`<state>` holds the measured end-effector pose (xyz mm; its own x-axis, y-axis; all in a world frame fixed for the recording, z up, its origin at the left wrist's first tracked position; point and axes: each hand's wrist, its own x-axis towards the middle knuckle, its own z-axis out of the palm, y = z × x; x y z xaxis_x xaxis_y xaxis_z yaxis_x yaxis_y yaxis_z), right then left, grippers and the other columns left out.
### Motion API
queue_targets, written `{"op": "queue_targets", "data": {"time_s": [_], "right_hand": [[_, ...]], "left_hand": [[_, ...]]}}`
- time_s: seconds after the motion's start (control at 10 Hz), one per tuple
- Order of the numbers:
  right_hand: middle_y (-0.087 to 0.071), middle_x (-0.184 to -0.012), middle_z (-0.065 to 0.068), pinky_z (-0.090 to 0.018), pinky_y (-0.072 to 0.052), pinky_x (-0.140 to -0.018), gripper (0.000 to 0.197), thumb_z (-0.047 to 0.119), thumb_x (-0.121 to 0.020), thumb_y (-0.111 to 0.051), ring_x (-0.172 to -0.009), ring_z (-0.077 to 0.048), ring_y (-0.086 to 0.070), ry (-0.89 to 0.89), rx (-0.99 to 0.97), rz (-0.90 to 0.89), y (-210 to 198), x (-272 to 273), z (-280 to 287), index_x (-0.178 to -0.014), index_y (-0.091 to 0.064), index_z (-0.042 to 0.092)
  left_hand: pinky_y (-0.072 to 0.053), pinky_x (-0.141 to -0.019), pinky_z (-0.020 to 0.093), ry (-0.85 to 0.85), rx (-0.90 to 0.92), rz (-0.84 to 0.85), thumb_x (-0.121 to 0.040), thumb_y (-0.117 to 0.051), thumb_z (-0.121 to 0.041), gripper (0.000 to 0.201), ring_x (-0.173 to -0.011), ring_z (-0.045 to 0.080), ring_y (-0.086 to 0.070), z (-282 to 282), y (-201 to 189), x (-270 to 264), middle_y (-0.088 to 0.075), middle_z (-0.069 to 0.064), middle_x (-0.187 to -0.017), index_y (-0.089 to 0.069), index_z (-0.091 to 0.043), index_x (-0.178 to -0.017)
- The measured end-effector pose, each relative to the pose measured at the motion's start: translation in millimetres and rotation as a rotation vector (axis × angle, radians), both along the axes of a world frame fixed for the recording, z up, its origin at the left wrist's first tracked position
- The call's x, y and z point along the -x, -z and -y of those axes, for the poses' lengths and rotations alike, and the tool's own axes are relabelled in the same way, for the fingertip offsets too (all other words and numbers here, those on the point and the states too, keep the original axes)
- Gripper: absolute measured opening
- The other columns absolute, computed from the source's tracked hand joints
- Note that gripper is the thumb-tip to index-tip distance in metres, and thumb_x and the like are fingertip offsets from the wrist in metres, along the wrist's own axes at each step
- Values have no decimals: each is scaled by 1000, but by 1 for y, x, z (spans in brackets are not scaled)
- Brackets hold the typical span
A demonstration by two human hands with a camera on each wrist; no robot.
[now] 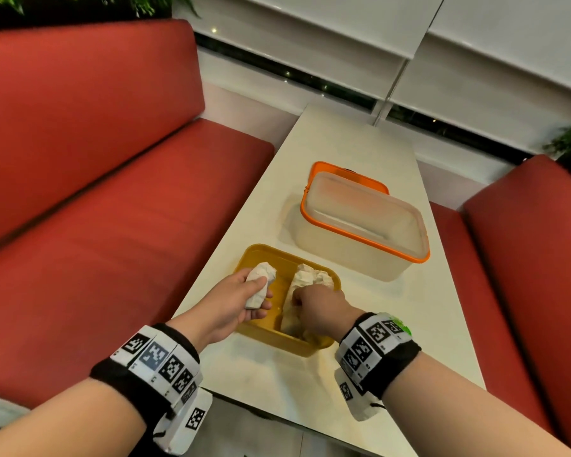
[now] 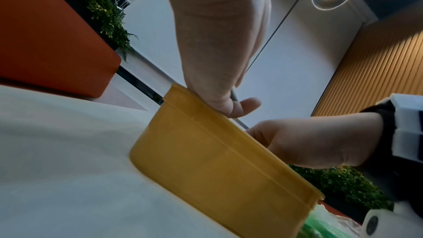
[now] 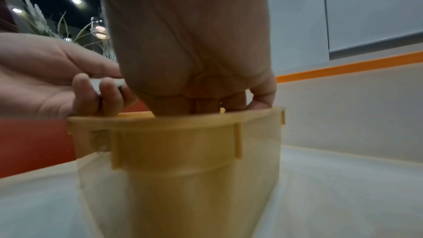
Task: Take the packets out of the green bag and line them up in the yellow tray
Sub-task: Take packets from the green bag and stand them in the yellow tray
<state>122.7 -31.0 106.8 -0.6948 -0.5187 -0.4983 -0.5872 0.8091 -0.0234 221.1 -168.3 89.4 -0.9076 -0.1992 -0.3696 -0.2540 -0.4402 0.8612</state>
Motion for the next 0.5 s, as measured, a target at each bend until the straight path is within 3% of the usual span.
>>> {"op": "queue_targets", "data": {"time_s": [0.1, 0.2, 0.3, 0.4, 0.5], "right_hand": [[-55, -127, -4, -45, -28, -108, 46, 32, -85, -55, -123, -29, -46, -46, -83, -30, 6, -2, 2, -130, -52, 24], [-60, -117, -4, -47, -25, -106, 36, 31, -81, -59, -118, -30, -49, -85, -62, -87, 15, -3, 5, -116, -61, 25], [-57, -125, -10, -51, -20, -109, 37, 29, -81, -55, -123, -35, -44, -105, -105, -125, 28, -2, 7, -116, -61, 21], [-56, -127, -13, -49, -22, -108, 50, 36, -79, -55, -122, -37, -44, -61, -99, -186, 42, 1, 5, -125, -55, 15], [-64, -112, -10, -46, -25, -104, 38, 34, -81, -56, -112, -33, -53, -96, -35, -246, 42, 0, 1, -114, -61, 15]], "left_hand": [[-51, -55, 22, 17, 6, -10, -98, -46, -17, 12, -68, 14, -57, 0, 0, -1, -58, 8, -86, -55, -18, -106], [-51, -55, 21, 18, 2, -14, -99, -45, -16, 13, -67, 14, -57, -1, 0, -2, -57, 7, -85, -56, -18, -105], [-50, -54, 21, 21, 1, -15, -99, -45, -15, 13, -65, 13, -56, -1, 0, -2, -57, 7, -84, -56, -17, -104], [-50, -54, 21, 32, 1, -15, -99, -45, -15, 13, -65, 13, -56, 0, -1, -2, -57, 7, -83, -55, -16, -106], [-51, -54, 21, 43, 7, -14, -99, -45, -16, 13, -66, 13, -57, 0, -1, -3, -57, 7, -84, -55, -16, -107]]}}
